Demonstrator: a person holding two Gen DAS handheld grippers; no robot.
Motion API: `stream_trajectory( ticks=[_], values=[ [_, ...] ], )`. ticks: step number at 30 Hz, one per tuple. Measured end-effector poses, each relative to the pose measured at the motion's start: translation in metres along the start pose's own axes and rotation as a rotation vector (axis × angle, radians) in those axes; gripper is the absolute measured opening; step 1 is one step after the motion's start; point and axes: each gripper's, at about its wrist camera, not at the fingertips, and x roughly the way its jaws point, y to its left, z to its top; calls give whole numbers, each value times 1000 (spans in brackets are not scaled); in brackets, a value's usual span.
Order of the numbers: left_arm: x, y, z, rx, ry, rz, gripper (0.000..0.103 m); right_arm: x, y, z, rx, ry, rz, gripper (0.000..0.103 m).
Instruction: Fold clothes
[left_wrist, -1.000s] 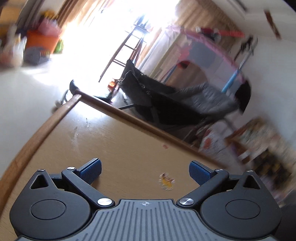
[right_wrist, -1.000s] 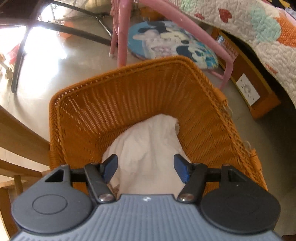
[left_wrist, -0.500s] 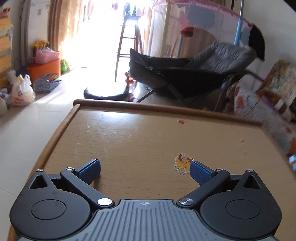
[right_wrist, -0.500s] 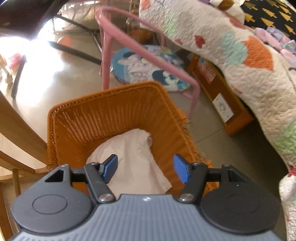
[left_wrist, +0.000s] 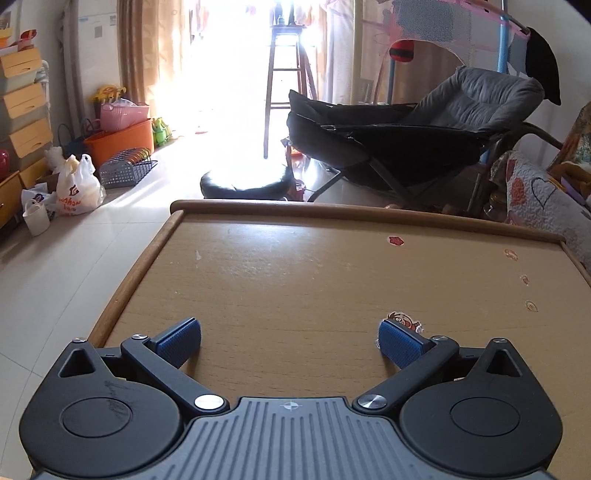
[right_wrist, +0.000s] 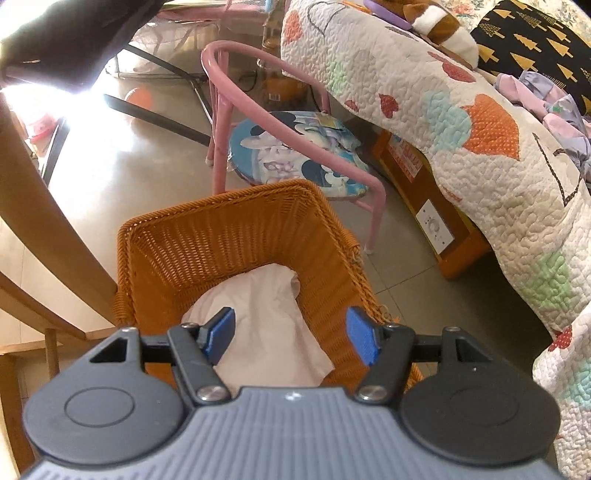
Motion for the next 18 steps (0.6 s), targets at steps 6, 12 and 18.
stream_trajectory(
  ticks=[6, 12, 18],
  values=[
    [0, 1, 0, 5, -9, 3, 103, 9, 18, 5, -13, -14, -1, 67],
    [3, -1, 3, 6, -9, 3, 103, 16, 32, 7, 13, -50, -34, 67],
    [3, 0, 2, 7, -9, 4, 103, 14, 35, 10, 35, -76, -51, 67]
  ],
)
